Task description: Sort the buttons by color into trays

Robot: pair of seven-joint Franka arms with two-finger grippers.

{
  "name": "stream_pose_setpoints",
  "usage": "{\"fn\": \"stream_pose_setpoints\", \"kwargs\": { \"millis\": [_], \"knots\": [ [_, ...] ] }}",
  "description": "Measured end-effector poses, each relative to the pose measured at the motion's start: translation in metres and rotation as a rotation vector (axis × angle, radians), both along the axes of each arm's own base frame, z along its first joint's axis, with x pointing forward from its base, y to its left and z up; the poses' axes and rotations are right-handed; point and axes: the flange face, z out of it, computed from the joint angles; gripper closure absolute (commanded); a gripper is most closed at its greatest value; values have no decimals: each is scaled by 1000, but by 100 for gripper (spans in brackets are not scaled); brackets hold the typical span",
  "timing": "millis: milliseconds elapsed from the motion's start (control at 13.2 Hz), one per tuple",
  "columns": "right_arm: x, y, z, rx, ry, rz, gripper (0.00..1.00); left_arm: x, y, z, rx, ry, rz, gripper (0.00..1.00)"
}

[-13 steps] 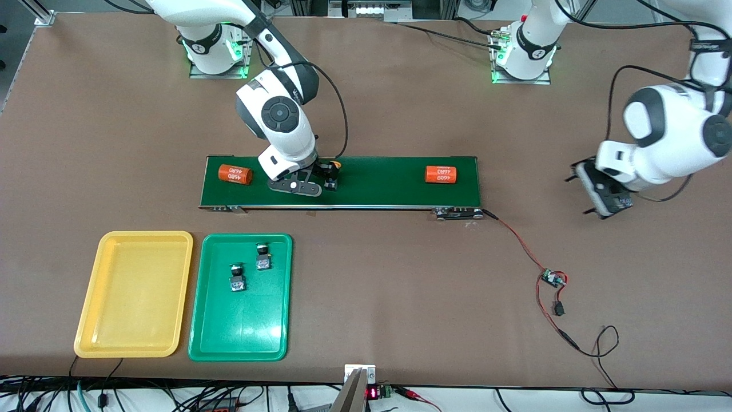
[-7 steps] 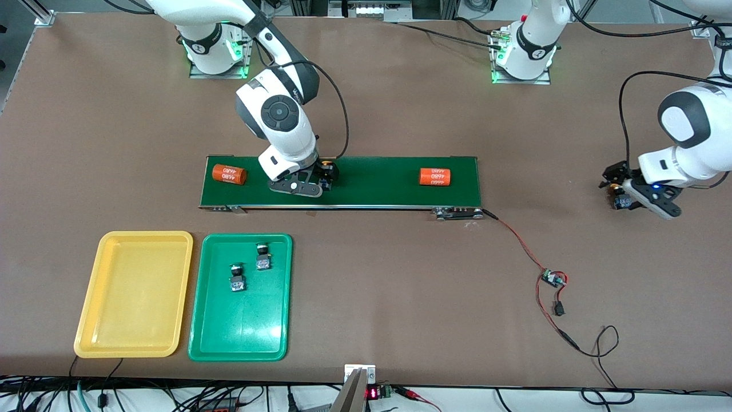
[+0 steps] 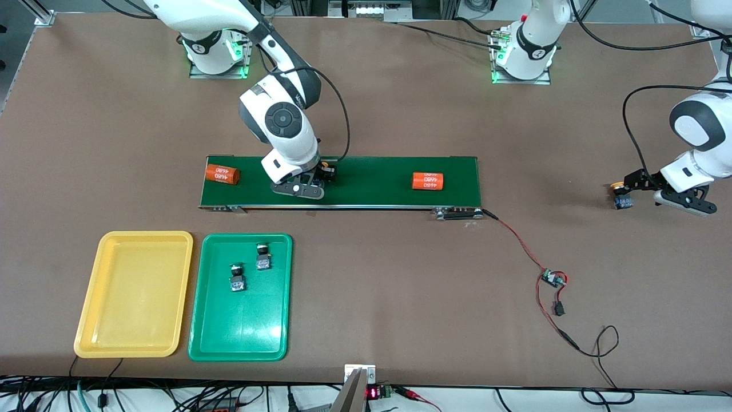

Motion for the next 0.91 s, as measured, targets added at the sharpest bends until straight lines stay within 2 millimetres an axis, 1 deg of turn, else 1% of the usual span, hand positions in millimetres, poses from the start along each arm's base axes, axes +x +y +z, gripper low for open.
{"fn": "stream_pose_setpoints", "kwargs": {
  "millis": [152, 228, 379, 531, 607, 759, 835, 911],
  "knots": [
    [-1, 2, -8, 3, 3, 4, 94, 0, -5, -13, -7, 32, 173, 0],
    [-1, 3, -9, 4, 4, 4, 100, -1, -6, -21, -9, 49, 231, 0],
    [1, 3, -7, 7, -1, 2, 100, -5, -4, -34, -8, 78, 301, 0],
    [10, 1, 5, 5, -8, -7, 100, -11, 2, -49, -7, 106, 348, 0],
    [17, -2, 17, -4, -8, -14, 100, -14, 6, -54, -6, 116, 362, 0],
    [37, -9, 50, -19, -15, -9, 100, -19, 12, -61, -5, 130, 377, 0],
    [49, -17, 66, -19, -28, -6, 100, -21, 14, -64, -5, 135, 381, 0],
    [64, -31, 79, -17, -44, -8, 100, -22, 15, -67, -5, 140, 383, 0]
  ]
}}
